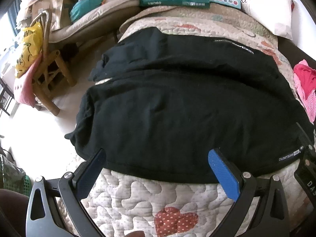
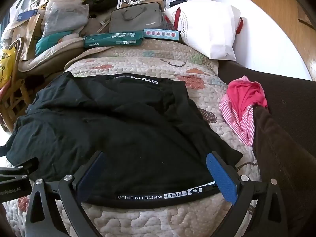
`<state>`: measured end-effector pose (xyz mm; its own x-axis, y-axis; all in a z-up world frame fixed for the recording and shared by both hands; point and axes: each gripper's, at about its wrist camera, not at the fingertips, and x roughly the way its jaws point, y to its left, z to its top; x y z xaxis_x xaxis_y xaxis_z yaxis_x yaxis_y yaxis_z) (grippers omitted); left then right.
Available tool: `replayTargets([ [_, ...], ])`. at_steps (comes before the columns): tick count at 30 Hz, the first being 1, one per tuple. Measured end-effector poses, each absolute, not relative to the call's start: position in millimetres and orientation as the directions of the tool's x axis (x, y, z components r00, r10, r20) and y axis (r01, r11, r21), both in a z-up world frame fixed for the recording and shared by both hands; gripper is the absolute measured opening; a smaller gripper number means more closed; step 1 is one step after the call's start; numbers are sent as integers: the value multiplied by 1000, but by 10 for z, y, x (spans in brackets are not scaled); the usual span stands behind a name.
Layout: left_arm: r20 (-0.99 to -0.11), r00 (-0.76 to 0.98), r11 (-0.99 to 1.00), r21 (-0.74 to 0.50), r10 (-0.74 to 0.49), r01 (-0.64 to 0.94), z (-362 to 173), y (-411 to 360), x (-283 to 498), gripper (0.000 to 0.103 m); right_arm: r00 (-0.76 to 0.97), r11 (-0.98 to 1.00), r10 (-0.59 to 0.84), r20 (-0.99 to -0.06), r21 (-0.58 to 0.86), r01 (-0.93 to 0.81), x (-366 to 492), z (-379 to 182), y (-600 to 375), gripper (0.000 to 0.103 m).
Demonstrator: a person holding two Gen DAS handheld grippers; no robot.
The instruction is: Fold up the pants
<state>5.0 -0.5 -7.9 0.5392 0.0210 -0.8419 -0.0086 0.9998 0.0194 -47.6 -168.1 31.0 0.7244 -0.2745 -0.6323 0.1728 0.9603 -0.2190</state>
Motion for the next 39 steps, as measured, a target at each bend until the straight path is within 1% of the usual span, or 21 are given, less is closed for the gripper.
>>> replayTargets([
  [7,-846,532,999,33,38,-20,-107,-13,46,103,724,960,-276,-632,-217,176,-465,319,-1674,103],
  [11,-808,589,1000,10,19,-18,-78,-26,36,103,725,959,-277,-631,-229,168,-476,316,-1683,103],
  [18,-793,607,999,47,44,-12,-68,-34,43,103,722,958,-281,-633,-229,172,-497,330,-1683,103],
  [25,-837,548,1000,-1,8,-15,-149,-32,80,103,721,959,-280,-634,-222,177,-475,334,-1714,103],
  [28,-843,537,1000,5,12,-13,-187,-46,90,103,723,959,-280,-632,-220,179,-455,348,-1729,103],
  [35,-847,531,999,-36,-24,-11,-217,-42,93,103,725,960,-278,-631,-217,179,-455,351,-1738,103],
  [39,-851,525,999,-37,-25,-13,-236,-23,96,103,725,960,-278,-630,-219,177,-457,349,-1739,103],
])
